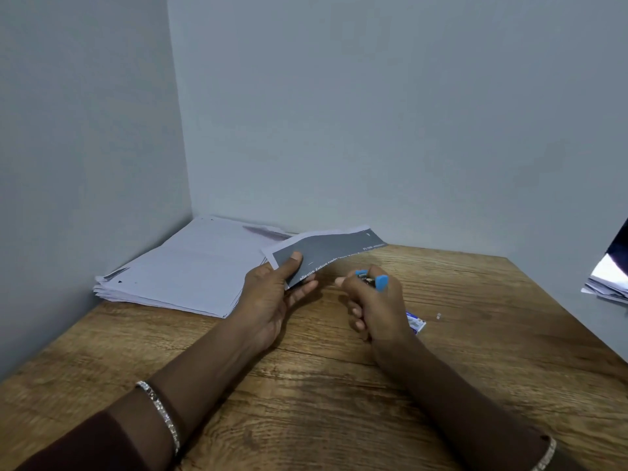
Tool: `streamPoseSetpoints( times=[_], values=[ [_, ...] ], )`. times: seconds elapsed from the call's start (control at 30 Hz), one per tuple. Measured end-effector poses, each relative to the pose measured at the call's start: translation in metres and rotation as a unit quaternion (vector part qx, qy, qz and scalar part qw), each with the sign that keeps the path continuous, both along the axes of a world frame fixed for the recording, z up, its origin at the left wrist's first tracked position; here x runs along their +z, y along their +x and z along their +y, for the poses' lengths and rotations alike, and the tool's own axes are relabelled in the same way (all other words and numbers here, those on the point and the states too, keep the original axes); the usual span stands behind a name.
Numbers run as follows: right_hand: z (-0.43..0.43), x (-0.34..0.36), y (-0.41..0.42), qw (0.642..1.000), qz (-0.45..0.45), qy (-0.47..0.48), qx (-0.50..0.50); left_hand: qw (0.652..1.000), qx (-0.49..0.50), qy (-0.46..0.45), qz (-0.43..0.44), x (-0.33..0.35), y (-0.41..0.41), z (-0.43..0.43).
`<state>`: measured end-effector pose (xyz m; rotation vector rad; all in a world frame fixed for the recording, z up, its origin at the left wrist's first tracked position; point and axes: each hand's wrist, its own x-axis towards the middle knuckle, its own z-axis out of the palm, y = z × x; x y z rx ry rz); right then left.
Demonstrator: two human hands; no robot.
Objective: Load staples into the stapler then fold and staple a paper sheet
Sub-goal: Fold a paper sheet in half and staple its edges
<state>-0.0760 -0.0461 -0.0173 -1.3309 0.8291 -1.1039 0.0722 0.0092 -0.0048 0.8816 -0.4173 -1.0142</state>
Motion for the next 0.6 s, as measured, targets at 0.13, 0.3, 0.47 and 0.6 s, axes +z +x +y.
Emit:
streamPoseSetpoints(
  times=[0.13,0.3,0.47,0.6],
  values=[
    [0.0,-0.0026,-0.0042,0.924,0.138,-0.345,-0.092,1.0,-0.006,0.007,-0.026,0.0009,-0.0027,0.0019],
    [0.002,0.0022,-0.0064,0.881,0.206,-0.422,-0.062,0.999,-0.026,0.002,-0.047,0.0019,-0.0073,0.007],
    [0.0009,0.0048,-0.0093,0.885,0.186,-0.422,-0.066,0.996,-0.023,0.012,-0.083,0.0,-0.008,0.008],
    [0.0014,0.0044,-0.009,0.88,0.195,-0.422,-0.093,0.995,-0.035,0.011,-0.089,0.0007,-0.0086,0.0084]
  ],
)
